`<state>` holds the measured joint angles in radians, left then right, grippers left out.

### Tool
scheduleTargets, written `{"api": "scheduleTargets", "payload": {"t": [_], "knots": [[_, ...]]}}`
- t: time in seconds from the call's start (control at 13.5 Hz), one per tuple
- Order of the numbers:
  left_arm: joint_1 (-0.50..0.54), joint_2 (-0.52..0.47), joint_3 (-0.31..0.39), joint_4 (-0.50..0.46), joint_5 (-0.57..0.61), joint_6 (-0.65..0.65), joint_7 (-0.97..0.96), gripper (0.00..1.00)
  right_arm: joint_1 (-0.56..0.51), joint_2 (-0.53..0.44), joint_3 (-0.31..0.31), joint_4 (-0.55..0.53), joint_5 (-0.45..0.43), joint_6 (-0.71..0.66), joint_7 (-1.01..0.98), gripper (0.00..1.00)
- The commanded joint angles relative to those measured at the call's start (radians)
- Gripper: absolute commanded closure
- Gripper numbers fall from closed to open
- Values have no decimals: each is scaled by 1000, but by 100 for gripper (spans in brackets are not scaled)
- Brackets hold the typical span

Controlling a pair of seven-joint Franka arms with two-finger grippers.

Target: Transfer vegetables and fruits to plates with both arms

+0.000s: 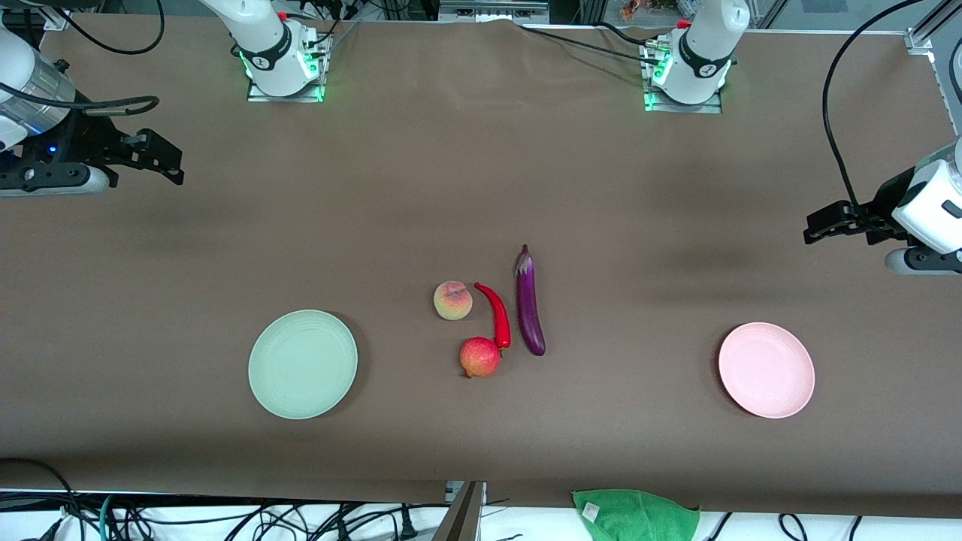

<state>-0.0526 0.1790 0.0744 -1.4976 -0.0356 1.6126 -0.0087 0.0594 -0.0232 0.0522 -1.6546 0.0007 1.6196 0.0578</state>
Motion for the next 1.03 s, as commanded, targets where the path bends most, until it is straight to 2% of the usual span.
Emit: {"api": "scheduleTargets", "payload": {"t": [0.0,0.96], "knots": [[-1,11,-2,27,10,-14,3,0,0,-17,1,1,16,-18,-19,0],[-1,17,-2,28,10,-13,1,0,2,-21,26,3,19,-49,-4,0]]}}
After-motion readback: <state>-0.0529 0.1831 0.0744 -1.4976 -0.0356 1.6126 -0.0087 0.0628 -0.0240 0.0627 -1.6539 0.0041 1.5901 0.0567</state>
